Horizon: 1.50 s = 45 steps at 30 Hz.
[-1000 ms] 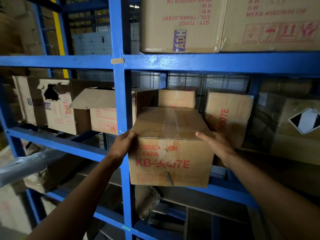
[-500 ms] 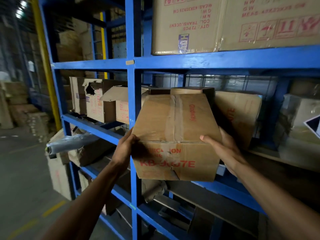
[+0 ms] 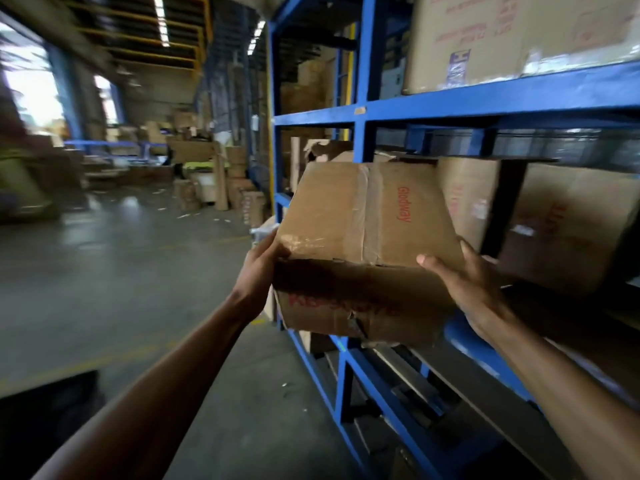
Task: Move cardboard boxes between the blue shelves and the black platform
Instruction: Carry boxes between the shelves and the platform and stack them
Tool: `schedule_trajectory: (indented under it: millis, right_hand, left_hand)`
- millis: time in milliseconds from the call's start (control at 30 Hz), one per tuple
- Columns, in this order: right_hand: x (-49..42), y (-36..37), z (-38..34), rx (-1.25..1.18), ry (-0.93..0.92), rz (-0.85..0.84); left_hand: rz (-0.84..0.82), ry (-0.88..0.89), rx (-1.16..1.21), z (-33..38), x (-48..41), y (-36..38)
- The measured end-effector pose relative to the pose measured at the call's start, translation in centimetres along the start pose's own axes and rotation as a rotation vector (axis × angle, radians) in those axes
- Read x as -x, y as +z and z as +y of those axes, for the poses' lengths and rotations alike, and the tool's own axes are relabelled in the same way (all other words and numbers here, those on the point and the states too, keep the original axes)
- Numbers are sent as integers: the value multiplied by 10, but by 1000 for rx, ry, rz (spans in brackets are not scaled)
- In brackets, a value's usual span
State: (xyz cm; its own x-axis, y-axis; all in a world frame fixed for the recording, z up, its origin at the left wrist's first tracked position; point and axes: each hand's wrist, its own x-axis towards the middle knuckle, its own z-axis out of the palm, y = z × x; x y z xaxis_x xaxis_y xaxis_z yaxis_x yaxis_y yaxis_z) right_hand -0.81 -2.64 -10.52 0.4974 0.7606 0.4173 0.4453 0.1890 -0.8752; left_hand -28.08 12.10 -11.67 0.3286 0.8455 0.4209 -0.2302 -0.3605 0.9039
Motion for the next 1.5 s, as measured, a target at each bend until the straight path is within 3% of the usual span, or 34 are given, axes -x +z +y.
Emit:
schedule_trajectory:
  millis: [167,433,600,767,900,1067,1267,1500]
  right_hand:
    - [11,64,-22,-111,-55,-191]
    - [73,196,-86,-363,-195,-522]
    - [151,255,-129,-501,-234,-776]
    - [253,283,-146,-572,-238,-1042]
    - [324,299,-155,-549,-274,-1199]
    - [396,334,-148,-482,-295,-1413]
    - [452,393,-98,-355,-222,-1646]
    - [466,468,-18,-208,-170,-1853]
  left_hand:
    - [154,40,-161,53,63,-67]
    - [567,100,-381,129,215,-169]
    - [812,149,-387,175,334,-195]
    - [1065,79,-515,194,466,-204]
    - [1187,18,-583,188,562,-188]
    - [1465,-14,-545,170,644,-184]
    - [1572,-224,-530,94,700,-184]
    - [1739,-368,-506,7,690,-189]
